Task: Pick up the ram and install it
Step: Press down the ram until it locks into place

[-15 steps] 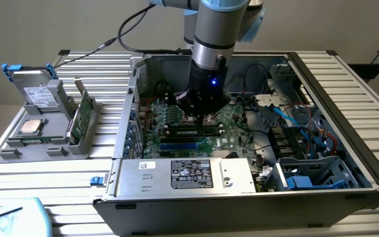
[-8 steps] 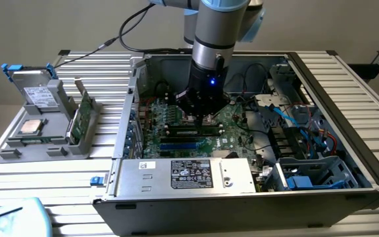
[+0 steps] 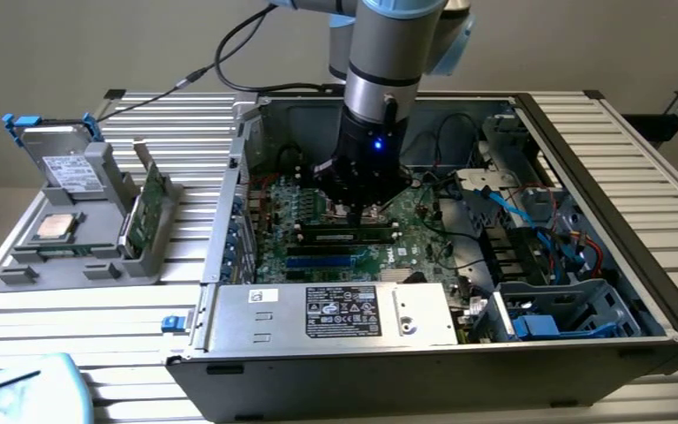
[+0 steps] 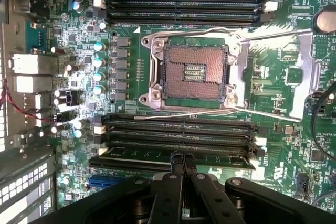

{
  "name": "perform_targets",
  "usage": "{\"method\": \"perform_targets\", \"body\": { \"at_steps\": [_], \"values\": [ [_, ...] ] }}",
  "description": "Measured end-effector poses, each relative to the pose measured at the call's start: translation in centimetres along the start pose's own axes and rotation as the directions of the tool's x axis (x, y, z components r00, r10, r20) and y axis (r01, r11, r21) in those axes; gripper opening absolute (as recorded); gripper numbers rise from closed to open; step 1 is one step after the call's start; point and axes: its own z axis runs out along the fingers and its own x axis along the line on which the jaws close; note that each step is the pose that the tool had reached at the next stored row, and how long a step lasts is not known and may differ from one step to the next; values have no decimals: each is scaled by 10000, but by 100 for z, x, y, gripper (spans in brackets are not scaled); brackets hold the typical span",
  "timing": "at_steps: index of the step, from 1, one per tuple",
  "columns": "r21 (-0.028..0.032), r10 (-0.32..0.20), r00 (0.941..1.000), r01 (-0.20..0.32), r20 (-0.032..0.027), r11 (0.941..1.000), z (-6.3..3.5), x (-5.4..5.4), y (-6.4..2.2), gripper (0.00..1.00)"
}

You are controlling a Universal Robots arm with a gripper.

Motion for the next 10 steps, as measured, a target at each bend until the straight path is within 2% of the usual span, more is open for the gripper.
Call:
{"method": "perform_targets", "body": {
  "at_steps": [3, 10],
  "values": [
    [-16, 155, 9999, -155, 9, 9999, -12, 0, 0, 11],
    [-14, 160, 9999, -160, 13, 9999, -14, 1, 0, 11]
  ]
}}
